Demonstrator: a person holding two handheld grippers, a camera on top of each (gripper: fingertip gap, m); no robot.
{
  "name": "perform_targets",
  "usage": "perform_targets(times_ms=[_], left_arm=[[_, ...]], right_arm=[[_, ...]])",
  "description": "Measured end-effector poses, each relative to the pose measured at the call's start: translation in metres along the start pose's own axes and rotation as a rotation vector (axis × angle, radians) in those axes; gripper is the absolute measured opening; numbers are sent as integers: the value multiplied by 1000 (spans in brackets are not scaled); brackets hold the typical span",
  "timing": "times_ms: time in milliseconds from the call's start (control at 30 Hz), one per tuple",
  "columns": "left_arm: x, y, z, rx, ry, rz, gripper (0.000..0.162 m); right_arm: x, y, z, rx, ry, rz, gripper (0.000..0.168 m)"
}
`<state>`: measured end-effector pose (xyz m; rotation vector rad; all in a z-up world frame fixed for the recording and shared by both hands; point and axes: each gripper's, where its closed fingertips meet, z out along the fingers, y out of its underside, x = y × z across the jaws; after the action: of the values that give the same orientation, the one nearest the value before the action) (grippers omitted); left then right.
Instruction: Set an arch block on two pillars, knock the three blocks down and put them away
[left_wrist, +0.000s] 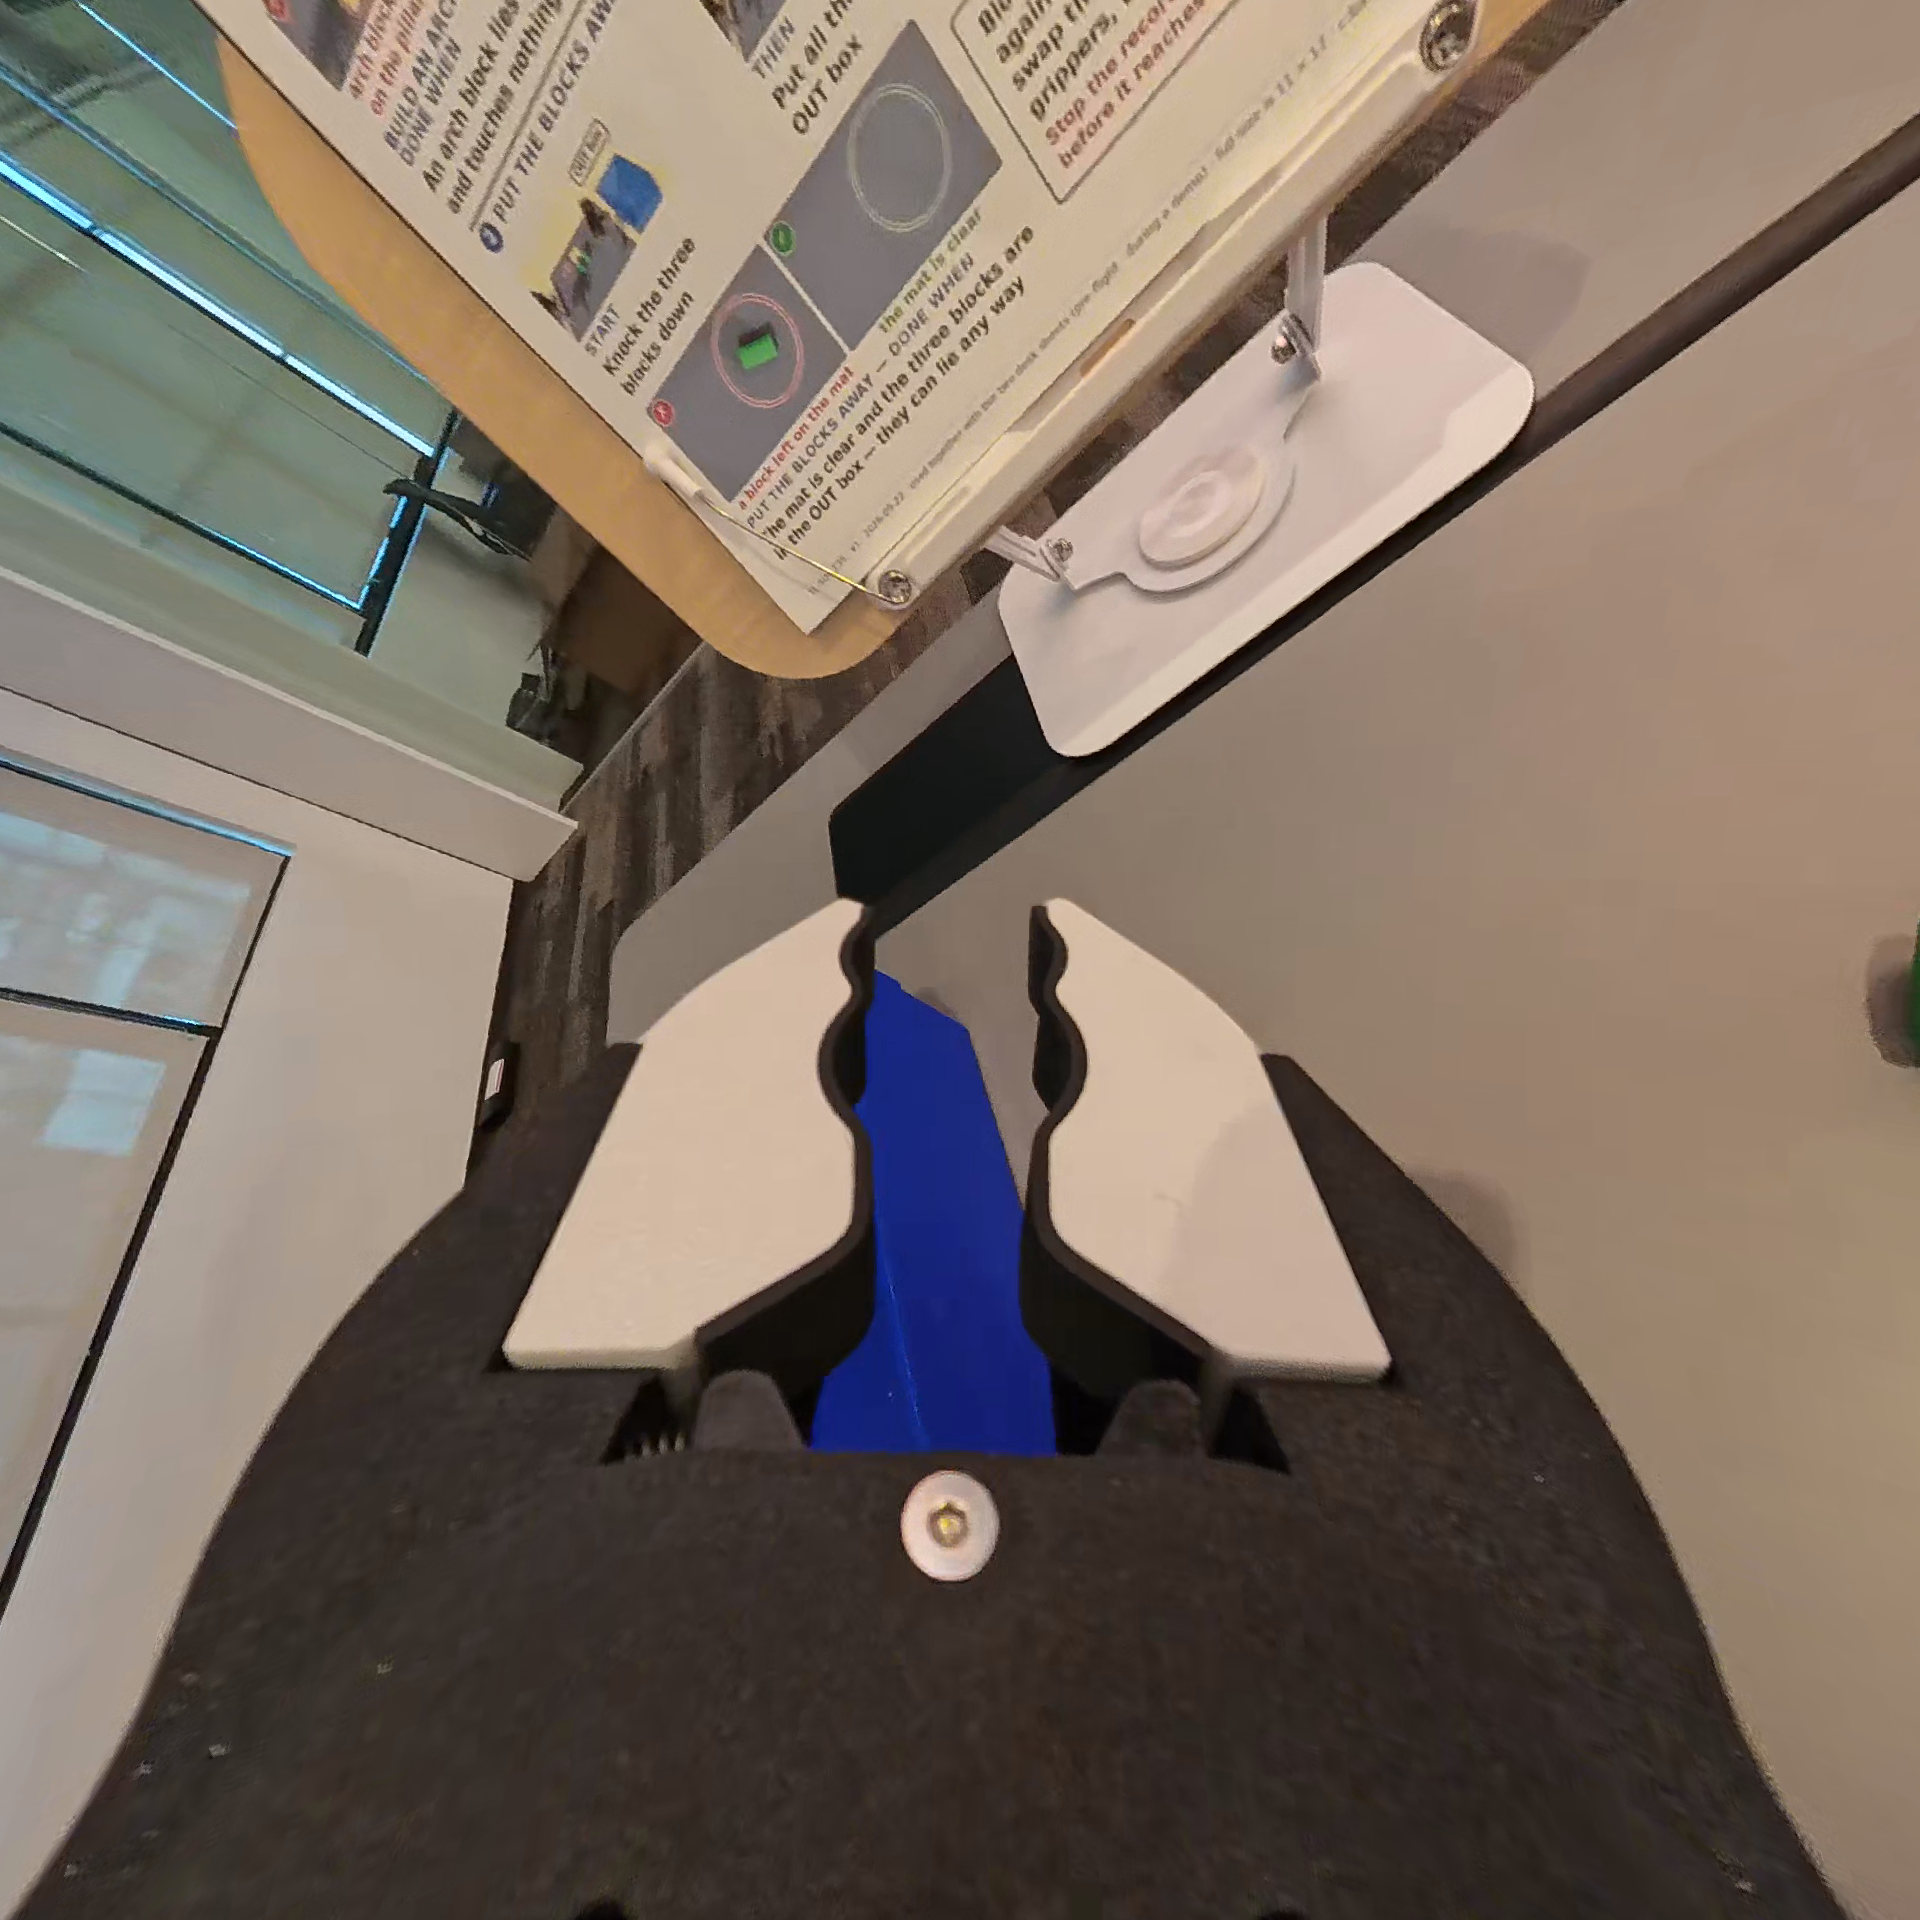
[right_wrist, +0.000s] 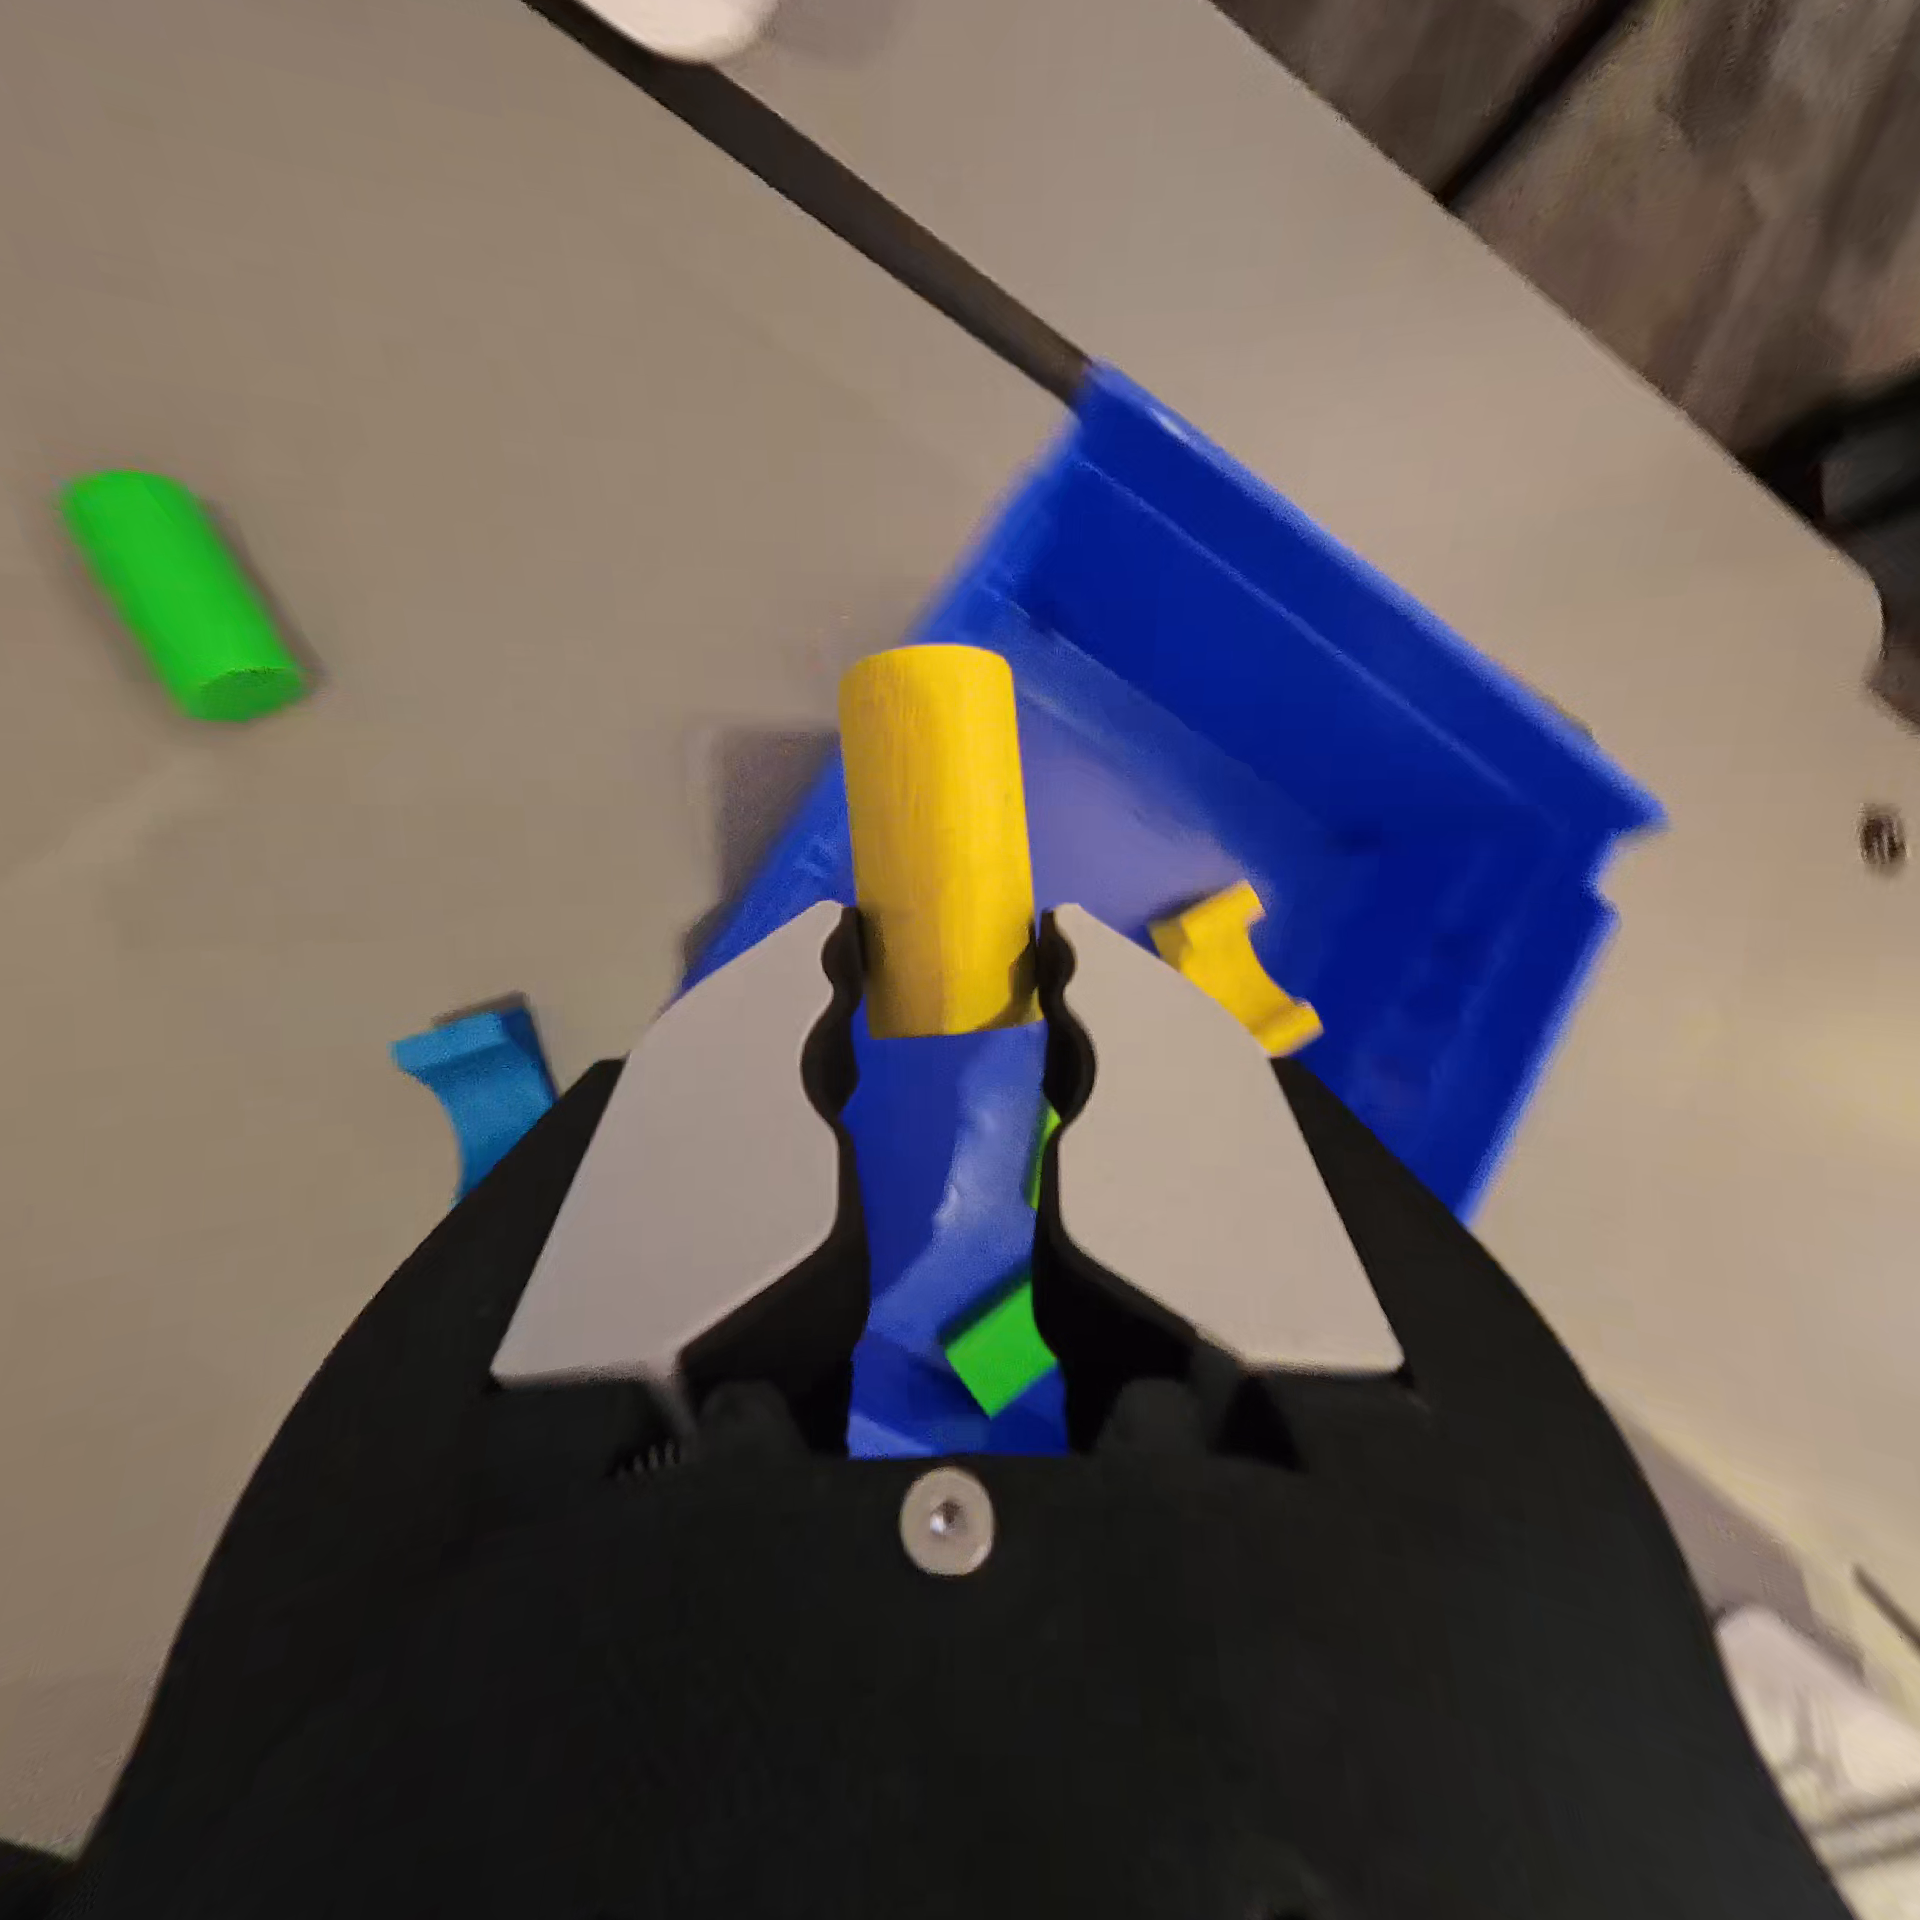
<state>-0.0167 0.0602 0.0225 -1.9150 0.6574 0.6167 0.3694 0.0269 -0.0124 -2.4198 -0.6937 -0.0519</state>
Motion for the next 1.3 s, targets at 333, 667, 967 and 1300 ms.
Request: perform_targets(times_ms=[333, 667, 967, 1300], left_arm=[[10, -4, -5, 27, 136, -79, 28], [21, -2, -3, 11, 189, -81, 28], [6, 0, -7, 19, 220, -143, 28], [-26, 9, -10, 27, 235, -243, 30]], right_arm=[[57, 81, 37, -233, -70, 244, 34], [63, 106, 81, -380, -59, 224, 34], [67, 49, 25, -117, 66, 207, 52], [-147, 34, 15, -265, -351, -379, 50]])
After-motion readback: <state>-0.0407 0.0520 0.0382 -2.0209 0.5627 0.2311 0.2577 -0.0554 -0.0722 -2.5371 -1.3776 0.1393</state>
